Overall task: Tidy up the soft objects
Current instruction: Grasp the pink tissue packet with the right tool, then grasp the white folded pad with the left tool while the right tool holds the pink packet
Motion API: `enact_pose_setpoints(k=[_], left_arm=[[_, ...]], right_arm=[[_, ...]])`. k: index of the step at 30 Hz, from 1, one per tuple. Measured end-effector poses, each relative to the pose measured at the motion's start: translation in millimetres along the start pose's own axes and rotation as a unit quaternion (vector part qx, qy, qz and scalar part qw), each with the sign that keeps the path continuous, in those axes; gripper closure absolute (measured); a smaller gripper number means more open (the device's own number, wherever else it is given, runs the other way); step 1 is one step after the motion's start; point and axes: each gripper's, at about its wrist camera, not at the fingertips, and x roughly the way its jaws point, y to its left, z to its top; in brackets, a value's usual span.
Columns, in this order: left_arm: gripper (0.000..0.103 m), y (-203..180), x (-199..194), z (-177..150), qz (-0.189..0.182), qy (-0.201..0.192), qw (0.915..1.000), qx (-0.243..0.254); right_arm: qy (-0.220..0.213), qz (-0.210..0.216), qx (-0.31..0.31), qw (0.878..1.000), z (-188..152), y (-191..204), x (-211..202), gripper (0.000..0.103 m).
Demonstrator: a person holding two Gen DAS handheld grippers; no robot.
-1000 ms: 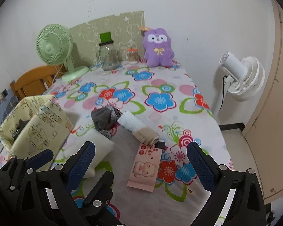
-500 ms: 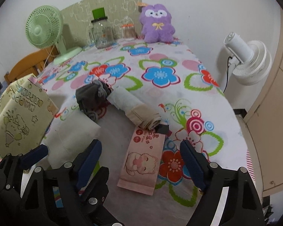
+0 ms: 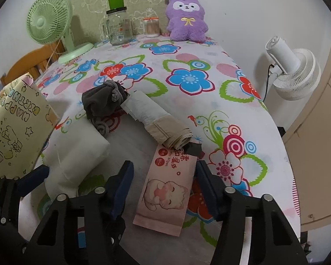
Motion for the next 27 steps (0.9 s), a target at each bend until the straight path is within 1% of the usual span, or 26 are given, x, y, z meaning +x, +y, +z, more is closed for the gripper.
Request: enact_pose_setpoints(k=[2, 6, 13, 27], left_arm=[[0.001, -0.1, -0.1, 0.1, 0.001, 0.002, 1.0000, 0.000], [0.001, -0.7, -4.1, -2.6, -0.003, 0.002, 1.0000, 0.001], [0.001, -0.5, -14.7, -9.2, 0.001, -0.004, 1.0000, 0.005], [0.001, 2.7, -31.7, -4.4, -0.001, -0.024, 0.9997, -0.003]], right_arm=[[0.003, -0.004, 0.000, 1.000, -0.6, -0.3, -1.2, 0.054], [0.006, 0.004, 0.001, 1.000, -4.0, -1.3, -4.7, 0.059], [0.010, 0.022, 0.007, 1.000, -11.8, -1.1, -14.4, 0.059], [-0.022, 0.022, 0.010, 0.999, -11.9, 0.3, -45.5, 0.059]])
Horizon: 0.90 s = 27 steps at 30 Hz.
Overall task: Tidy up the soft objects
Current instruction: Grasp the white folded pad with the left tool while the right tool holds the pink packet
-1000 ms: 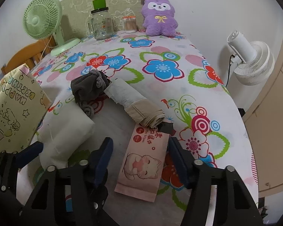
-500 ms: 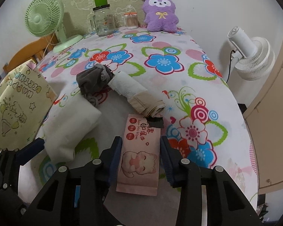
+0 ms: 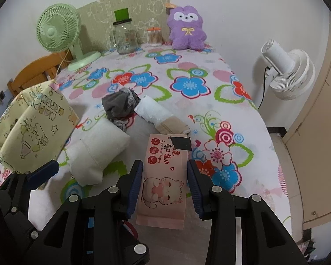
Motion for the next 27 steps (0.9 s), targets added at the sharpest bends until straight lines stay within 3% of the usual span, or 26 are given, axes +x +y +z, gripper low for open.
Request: enact_pose_setpoints(k=[14, 27], left_arm=[[0.001, 5.6, 19.0, 30.0, 0.016, -0.010, 0.9995, -0.024], [0.001, 7.3, 52.6, 38.2, 0.010, 0.015, 0.9997, -0.017]], right_arm=[[-0.025, 0.006, -0.010, 1.000, 30.9, -0.8, 10.0, 0.059], [0.000, 0.003, -0.009, 1.000, 39.5, -5.1, 38.8, 0.059]])
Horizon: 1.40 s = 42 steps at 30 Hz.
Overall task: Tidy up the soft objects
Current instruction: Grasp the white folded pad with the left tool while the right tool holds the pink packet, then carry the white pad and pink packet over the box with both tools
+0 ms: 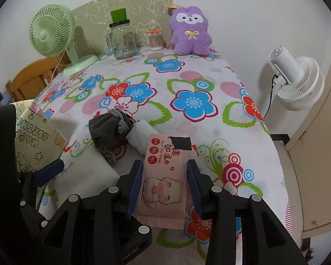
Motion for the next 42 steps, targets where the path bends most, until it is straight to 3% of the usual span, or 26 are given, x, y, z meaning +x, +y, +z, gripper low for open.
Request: enact_pose_setpoints(k=[7, 9, 11, 17, 42], left_arm=[[0.002, -0.6, 8.0, -1.8, -0.015, 0.026, 0.9996, 0.002], [0.007, -0.8, 6.3, -2.4, -0.017, 0.024, 0.9995, 0.003], [0.018, -0.7, 2.8, -3.4, -0.021, 0.021, 0.9995, 0.004], [0.027, -2.9, -2.3, -5.5, -0.022, 0.026, 0.9993, 0.013], [0.029, -1.4, -68.9, -9.0, -0.021, -0.023, 0.9994, 0.014]], right_arm=[[0.010, -0.003, -0.001, 1.000, 0.1, 0.7, 5.7, 0.059], [0.010, -0.004, 0.001, 1.000, 0.5, 0.6, 6.1, 0.059], [0.010, -0.003, 0.003, 1.000, 0.2, 0.8, 6.1, 0.059], [0.011, -0.002, 0.005, 1.000, -1.2, 0.2, 4.3, 0.059], [-0.039, 0.001, 0.001, 0.999, -4.8, 11.1, -59.1, 0.059]])
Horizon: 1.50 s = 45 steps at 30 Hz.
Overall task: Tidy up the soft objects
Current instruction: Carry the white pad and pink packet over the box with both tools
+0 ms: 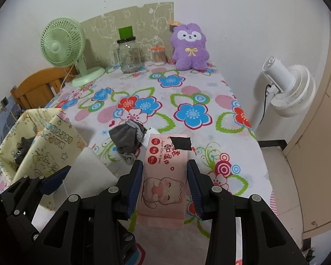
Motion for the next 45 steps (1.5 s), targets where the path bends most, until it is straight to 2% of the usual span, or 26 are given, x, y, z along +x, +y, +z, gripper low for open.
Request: enact_pose_setpoints(k=[25, 36, 45], left_arm=[[0.028, 7.4, -75.8, 13.9, 0.001, -0.054, 0.9985, 0.007], [0.026, 26.1, -87.6, 20.9, -0.006, -0.056, 0.9984, 0.002], [0.026, 51.9, -90.0, 25.8, 0.007, -0.063, 0.9980, -0.001]], right_arm=[[-0.060, -0.006, -0.005, 0.998, 16.0, 18.9, -80.2, 0.059], [-0.071, -0.005, -0.013, 0.997, 25.9, 37.5, -91.8, 0.059], [-0.072, 0.006, -0.022, 0.997, 35.5, 64.0, -85.4, 0.059]])
